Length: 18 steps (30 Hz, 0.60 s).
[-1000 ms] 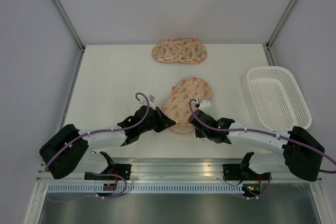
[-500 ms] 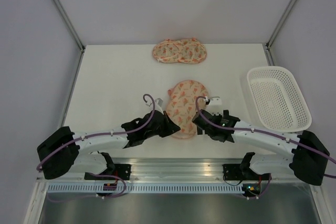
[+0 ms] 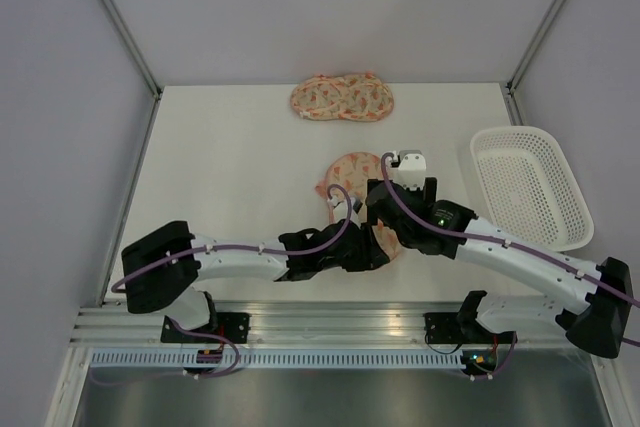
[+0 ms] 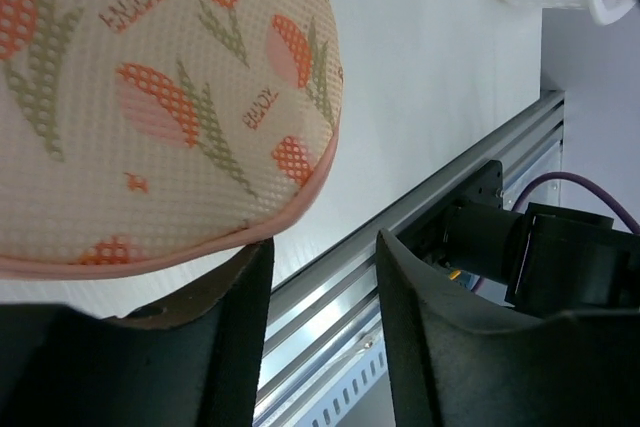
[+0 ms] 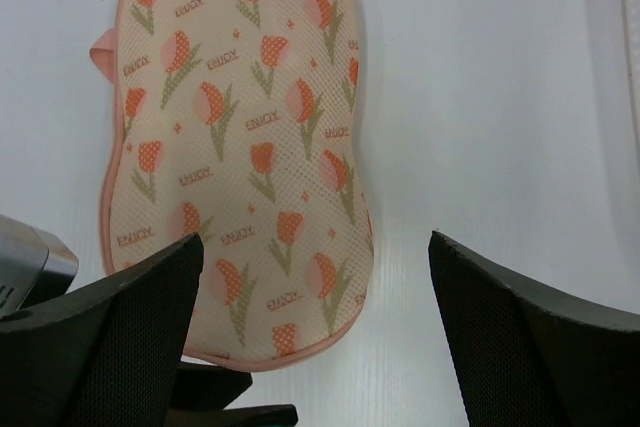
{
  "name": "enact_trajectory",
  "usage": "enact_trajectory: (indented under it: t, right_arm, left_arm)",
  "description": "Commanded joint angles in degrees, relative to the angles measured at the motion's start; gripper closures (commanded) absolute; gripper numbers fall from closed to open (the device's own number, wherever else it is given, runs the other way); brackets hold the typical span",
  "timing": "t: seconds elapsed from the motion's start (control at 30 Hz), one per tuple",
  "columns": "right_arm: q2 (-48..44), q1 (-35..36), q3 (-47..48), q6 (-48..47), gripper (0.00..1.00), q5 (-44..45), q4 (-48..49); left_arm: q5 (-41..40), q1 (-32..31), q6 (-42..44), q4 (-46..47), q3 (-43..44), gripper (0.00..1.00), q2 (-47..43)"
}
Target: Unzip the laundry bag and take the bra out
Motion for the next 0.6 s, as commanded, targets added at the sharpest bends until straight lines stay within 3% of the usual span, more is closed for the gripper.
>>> enact_trajectory:
  t: [0.0,0.13,0.3,0.57]
  right_arm:
    - [0.8,-0.2,3.6,-3.1,0.02,2.7,-1.5]
    - [1.4,-0.7,4.2,-7.0,0.02,0.8,1.2]
    - [3.6,-2.3,3.9,-12.2,0.02,-8.4,7.2]
    - [19.2,-3.8,8.0,-17.9,0.05,-23.2,16.6]
  left_arm:
    - [-3.6,-1.3,0.4,0.5,-0.4,0.48,-1.9]
    - [-12.0,-3.1,-2.5,-2.4,-6.9,0.45,-11.1]
    - [-19.7,-4.7,-6.1,-9.1,-14.8,0.39,-24.1]
    - [-28.5,-5.4,-9.8,-18.3,-21.1,0.35,-40.3]
